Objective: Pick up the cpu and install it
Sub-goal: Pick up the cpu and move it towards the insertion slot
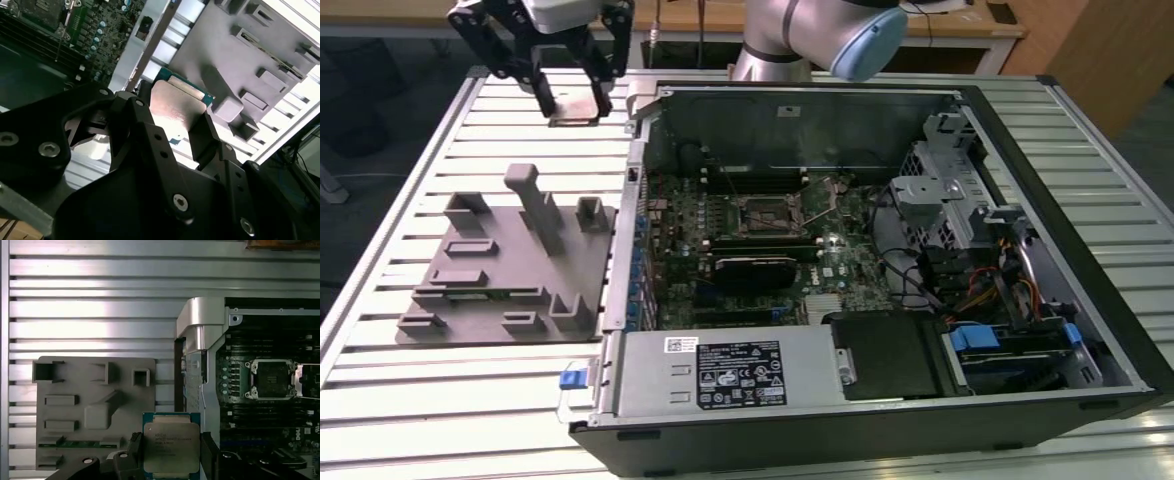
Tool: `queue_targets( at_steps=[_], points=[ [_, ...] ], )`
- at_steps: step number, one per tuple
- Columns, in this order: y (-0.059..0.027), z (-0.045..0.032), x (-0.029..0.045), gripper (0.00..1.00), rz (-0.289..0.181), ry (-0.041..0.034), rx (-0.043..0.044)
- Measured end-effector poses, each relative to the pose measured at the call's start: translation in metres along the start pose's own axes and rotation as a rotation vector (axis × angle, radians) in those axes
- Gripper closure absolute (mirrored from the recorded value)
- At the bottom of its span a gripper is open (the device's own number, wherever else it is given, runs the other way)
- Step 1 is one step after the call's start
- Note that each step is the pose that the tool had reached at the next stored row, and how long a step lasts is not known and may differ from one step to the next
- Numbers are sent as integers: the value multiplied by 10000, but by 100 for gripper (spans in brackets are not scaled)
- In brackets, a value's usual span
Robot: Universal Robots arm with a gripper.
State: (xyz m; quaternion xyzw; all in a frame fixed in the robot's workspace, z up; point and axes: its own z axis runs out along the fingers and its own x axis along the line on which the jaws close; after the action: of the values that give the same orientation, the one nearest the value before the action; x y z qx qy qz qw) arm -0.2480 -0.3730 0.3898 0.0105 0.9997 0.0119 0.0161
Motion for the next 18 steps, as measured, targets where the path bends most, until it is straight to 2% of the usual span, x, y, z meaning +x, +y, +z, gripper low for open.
queue_targets(
  at_steps=[11, 18],
  points=[
    [73, 24, -325, 45, -1, 0, 5],
    [124, 82, -473, 45, -1, 3, 27]
  ],
)
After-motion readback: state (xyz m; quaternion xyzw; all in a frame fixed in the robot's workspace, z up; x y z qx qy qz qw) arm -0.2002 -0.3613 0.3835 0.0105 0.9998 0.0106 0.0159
